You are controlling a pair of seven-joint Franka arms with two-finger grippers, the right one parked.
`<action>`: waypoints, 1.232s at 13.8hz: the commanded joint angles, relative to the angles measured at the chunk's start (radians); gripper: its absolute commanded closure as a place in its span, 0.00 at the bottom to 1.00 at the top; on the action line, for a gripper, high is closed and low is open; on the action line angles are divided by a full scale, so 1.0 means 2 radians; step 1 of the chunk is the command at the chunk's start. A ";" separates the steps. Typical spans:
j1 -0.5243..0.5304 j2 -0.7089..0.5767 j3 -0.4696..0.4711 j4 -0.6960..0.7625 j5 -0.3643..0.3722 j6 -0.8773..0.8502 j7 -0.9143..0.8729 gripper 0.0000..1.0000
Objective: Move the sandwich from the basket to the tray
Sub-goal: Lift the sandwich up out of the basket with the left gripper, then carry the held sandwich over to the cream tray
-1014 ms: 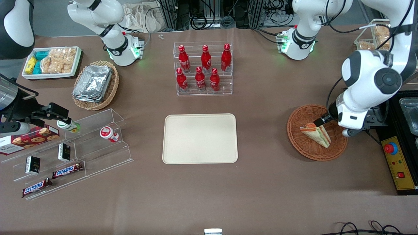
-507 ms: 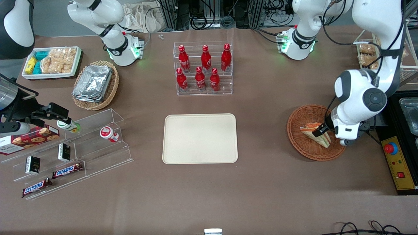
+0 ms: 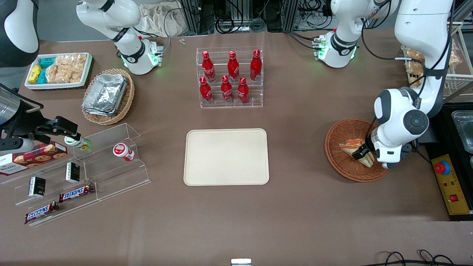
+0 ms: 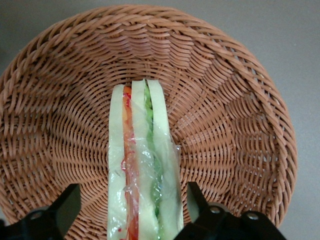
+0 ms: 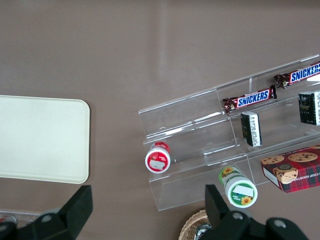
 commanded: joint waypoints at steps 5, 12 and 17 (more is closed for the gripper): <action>-0.008 -0.033 -0.005 0.032 -0.002 -0.056 -0.070 1.00; -0.008 -0.106 -0.005 0.160 -0.017 -0.316 -0.060 1.00; -0.009 -0.099 -0.077 0.236 -0.020 -0.381 -0.024 1.00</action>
